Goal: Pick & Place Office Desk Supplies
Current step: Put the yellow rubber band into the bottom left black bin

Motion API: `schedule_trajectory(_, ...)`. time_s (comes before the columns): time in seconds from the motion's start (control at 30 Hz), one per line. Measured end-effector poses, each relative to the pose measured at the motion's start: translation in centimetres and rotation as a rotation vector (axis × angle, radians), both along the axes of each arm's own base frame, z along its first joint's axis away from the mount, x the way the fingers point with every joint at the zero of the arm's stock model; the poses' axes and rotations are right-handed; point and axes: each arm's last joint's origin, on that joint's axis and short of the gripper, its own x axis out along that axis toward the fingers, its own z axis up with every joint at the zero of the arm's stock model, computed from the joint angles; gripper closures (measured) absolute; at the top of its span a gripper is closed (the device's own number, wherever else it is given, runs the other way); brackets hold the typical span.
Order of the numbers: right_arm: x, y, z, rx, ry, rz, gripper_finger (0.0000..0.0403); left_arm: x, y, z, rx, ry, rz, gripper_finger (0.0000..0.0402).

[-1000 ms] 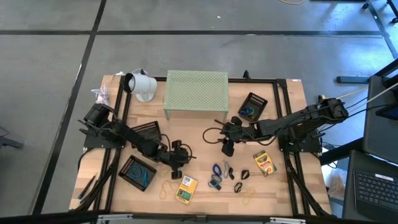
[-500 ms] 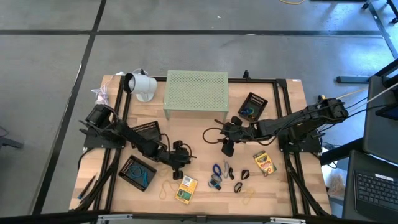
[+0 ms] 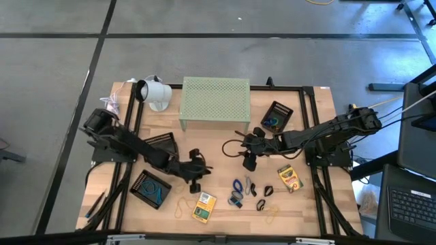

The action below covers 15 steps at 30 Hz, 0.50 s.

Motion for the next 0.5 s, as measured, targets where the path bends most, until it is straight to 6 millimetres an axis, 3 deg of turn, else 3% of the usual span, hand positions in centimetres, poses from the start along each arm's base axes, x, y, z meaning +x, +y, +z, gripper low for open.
schedule_trajectory(0.5, 0.0, 0.0, 0.0, -0.004, -0.001, -0.003, 0.0227, -2.8, 0.5, 9.7, 0.304, -0.378, 0.104, 0.04)
